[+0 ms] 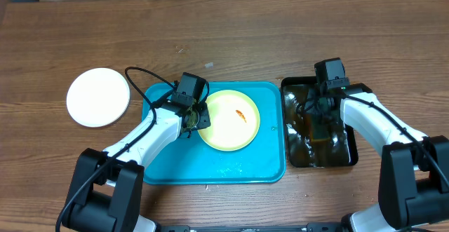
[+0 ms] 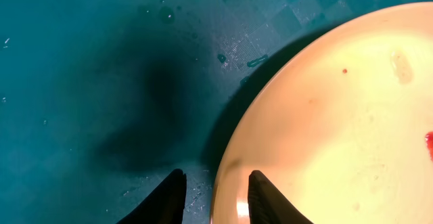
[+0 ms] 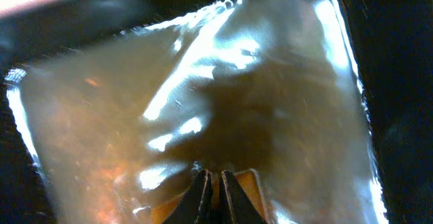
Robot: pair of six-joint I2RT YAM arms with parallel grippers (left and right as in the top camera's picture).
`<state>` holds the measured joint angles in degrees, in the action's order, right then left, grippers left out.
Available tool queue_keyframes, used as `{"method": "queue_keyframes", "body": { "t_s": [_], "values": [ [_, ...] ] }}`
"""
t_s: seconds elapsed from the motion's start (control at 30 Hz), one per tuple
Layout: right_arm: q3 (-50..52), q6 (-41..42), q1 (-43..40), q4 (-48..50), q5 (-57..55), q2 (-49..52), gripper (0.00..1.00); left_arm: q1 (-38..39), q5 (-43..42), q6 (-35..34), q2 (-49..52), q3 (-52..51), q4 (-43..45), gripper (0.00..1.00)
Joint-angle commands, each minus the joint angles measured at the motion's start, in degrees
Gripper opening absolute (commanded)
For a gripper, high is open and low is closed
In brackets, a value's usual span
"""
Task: Clean dirty plates on tray and stack at the side
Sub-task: 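Reach the right gripper into the black tray and grasp the sponge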
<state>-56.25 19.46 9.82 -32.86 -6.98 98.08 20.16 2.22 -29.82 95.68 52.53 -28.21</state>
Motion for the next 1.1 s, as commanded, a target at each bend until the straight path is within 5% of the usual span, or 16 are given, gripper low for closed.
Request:
{"method": "queue_keyframes", "body": {
  "t_s": [0.0,0.03,0.1,0.53,0.7,1.07],
  "values": [
    [-1.4,0.0,-0.3,2.4,0.1,-0.7,0.4,-0.3,0.3,0.1,-0.1,1.1,0.2,0.33],
    [-1.9,-0.2,-0.6,2.4,0.1,-0.7,0.63,-0.3,0.3,0.1,-0.1,1.1,0.2,0.33],
    [-3.3,-0.2,-1.0,1.2,0.2,-0.7,0.7,-0.3,0.3,0.1,-0.1,1.1,0.1,0.34],
    [-3.5,-3.4,-1.2,-13.9,2.6,-0.6,0.67,-0.3,0.3,0.1,-0.1,1.1,0.0,0.36],
    [0.8,-3.7,-1.2,-9.4,2.8,-0.6,0.49,-0.3,0.3,0.1,-0.1,1.1,0.0,0.37],
    [-1.5,-6.5,-1.3,-9.5,5.6,-0.7,0.61,-0.3,0.3,0.1,-0.1,1.1,0.0,0.38]
  ]
}}
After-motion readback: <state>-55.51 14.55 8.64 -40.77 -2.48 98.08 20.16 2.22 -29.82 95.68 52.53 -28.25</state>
